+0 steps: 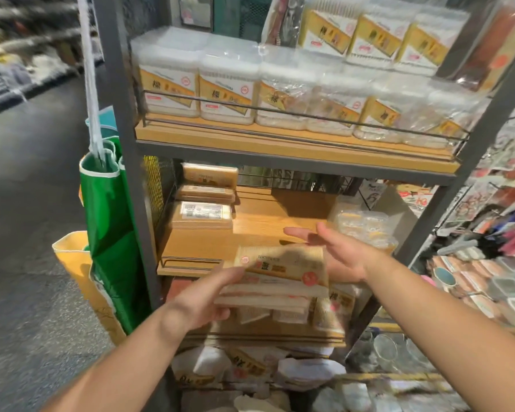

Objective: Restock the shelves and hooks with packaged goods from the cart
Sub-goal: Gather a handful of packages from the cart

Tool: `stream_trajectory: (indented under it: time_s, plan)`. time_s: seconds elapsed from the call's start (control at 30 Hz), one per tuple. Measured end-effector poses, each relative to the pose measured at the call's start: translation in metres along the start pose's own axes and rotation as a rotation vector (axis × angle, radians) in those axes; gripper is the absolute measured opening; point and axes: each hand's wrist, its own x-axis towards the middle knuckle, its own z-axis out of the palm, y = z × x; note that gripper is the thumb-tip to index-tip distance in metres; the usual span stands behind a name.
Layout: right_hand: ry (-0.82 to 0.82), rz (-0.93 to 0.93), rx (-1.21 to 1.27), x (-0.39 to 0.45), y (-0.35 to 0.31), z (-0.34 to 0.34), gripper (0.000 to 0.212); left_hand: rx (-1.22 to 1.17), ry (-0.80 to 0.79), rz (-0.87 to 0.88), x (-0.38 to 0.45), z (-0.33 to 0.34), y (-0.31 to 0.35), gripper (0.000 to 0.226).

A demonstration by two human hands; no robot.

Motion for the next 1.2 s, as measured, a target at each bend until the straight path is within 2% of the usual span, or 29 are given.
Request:
stream_trajectory:
  time_s: [0.03,0.1,0.13,0.17,0.2,0.27,0.3,0.33,0.37,0.43,0.5,0.57,0.6,0.63,0.7,0.77,0.8,0.83,0.97,1.03,1.1,1.2]
  plan:
    - [0.055,-0.023,-0.069,-0.005,0.003,0.002,0.106,-0.018,-0.001,0.009,-0.001,0.001,-0.001,0.055]
    - [0.062,-0.058,-0.136,-0.012,0.009,-0.001,0.121,-0.039,-0.036,0.019,-0.002,0.002,-0.001,0.054]
    - [0.055,-0.066,-0.153,-0.013,0.01,0.0,0.122,-0.036,-0.053,0.02,-0.002,0.004,0.0,0.051]
    - [0.057,-0.089,-0.158,-0.015,0.009,-0.001,0.112,-0.026,-0.066,0.019,-0.004,0.009,0.003,0.046]
    - [0.076,-0.134,-0.151,-0.014,0.007,-0.003,0.092,-0.029,-0.084,0.025,-0.006,0.014,0.008,0.039]
    - [0.157,-0.196,-0.068,-0.013,-0.002,-0.003,0.038,-0.096,-0.088,0.05,-0.005,0.024,0.019,0.023]
    - [0.155,-0.223,-0.018,-0.011,-0.008,-0.003,0.023,-0.105,-0.048,0.061,-0.005,0.028,0.025,0.019]
    - [0.136,-0.237,0.01,-0.008,-0.01,-0.005,0.024,-0.082,0.009,0.08,-0.002,0.031,0.03,0.019]
    - [0.149,-0.231,0.054,-0.007,-0.013,-0.003,0.032,-0.041,0.065,0.102,-0.001,0.033,0.036,0.02]
    - [0.072,-0.118,0.083,0.0,-0.016,-0.007,0.05,-0.009,0.149,0.158,0.004,0.034,0.043,0.018]
    - [0.034,-0.032,-0.032,0.003,-0.017,-0.008,0.06,-0.049,0.201,0.176,0.004,0.036,0.05,0.008]
    - [-0.007,-0.032,-0.042,0.008,-0.012,-0.012,0.074,-0.084,0.228,0.188,0.004,0.034,0.053,0.003]
    - [-0.019,-0.047,-0.028,0.011,-0.009,-0.015,0.075,-0.081,0.231,0.188,0.003,0.033,0.054,0.003]
    - [-0.023,-0.069,-0.008,0.015,-0.006,-0.017,0.065,-0.074,0.233,0.185,0.002,0.032,0.056,0.006]
    - [0.002,-0.116,0.061,0.022,-0.004,-0.017,0.049,-0.035,0.197,0.204,0.005,0.03,0.059,0.033]
    - [0.045,-0.178,0.075,0.035,-0.003,-0.021,0.066,0.054,0.154,0.233,0.013,0.028,0.062,0.088]
    - [0.064,-0.203,0.065,0.042,-0.002,-0.022,0.074,0.105,0.152,0.251,0.017,0.028,0.065,0.106]
    - [0.084,-0.225,0.055,0.047,-0.003,-0.021,0.076,0.141,0.163,0.277,0.022,0.029,0.067,0.111]
    - [0.162,-0.306,-0.009,0.067,-0.008,-0.025,0.057,0.326,0.276,0.297,0.045,0.021,0.076,0.103]
    - [0.2,-0.314,-0.084,0.076,-0.012,-0.03,0.05,0.357,0.267,0.27,0.055,0.012,0.077,0.105]
    - [0.215,-0.286,-0.177,0.083,-0.013,-0.036,0.058,0.365,0.216,0.234,0.066,0.002,0.076,0.102]
    - [0.232,-0.26,-0.371,0.091,-0.006,-0.042,0.076,0.511,0.189,0.229,0.077,-0.01,0.074,0.078]
